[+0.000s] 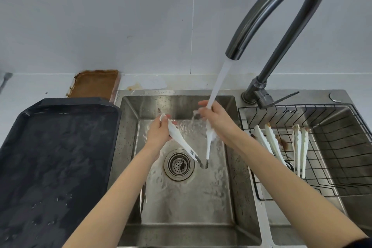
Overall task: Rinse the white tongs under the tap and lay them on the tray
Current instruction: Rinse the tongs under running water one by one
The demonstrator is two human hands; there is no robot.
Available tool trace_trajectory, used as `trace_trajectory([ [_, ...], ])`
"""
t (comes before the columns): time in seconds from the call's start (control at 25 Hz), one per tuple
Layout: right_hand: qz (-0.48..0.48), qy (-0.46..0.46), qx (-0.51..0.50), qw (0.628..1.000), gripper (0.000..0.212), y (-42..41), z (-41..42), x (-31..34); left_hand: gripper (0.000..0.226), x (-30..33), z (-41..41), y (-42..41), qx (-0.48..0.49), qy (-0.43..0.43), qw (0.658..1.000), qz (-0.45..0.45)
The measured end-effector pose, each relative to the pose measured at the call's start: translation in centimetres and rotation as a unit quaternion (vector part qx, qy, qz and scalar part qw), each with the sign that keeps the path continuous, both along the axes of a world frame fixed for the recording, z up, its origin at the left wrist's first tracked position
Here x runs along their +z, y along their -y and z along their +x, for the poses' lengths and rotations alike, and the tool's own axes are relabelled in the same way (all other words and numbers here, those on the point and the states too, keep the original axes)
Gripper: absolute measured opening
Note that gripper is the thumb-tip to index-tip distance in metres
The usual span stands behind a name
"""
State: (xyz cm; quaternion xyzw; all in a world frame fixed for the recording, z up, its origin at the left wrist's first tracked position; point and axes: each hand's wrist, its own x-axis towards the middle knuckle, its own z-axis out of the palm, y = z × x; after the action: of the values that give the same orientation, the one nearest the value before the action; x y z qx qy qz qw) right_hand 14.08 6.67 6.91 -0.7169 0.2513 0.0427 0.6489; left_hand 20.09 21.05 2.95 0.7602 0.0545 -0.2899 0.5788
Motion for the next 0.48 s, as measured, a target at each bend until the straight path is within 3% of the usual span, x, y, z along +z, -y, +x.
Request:
trace_trajectory([
  [0.2,-0.221,-0.064,-0.019,0.973,0.028,1.9,-1.8,-1.9,0.034,0.9,-0.9,1.9,-0.081,0.055,0.995,0.008],
  [0.48,-0.237,-0.076,-0.09,0.964,0.024,3.6,-3.4,-2.8,0.043,3.6,-1.6,5.5,-0.215,0.121,0.969,0.025],
])
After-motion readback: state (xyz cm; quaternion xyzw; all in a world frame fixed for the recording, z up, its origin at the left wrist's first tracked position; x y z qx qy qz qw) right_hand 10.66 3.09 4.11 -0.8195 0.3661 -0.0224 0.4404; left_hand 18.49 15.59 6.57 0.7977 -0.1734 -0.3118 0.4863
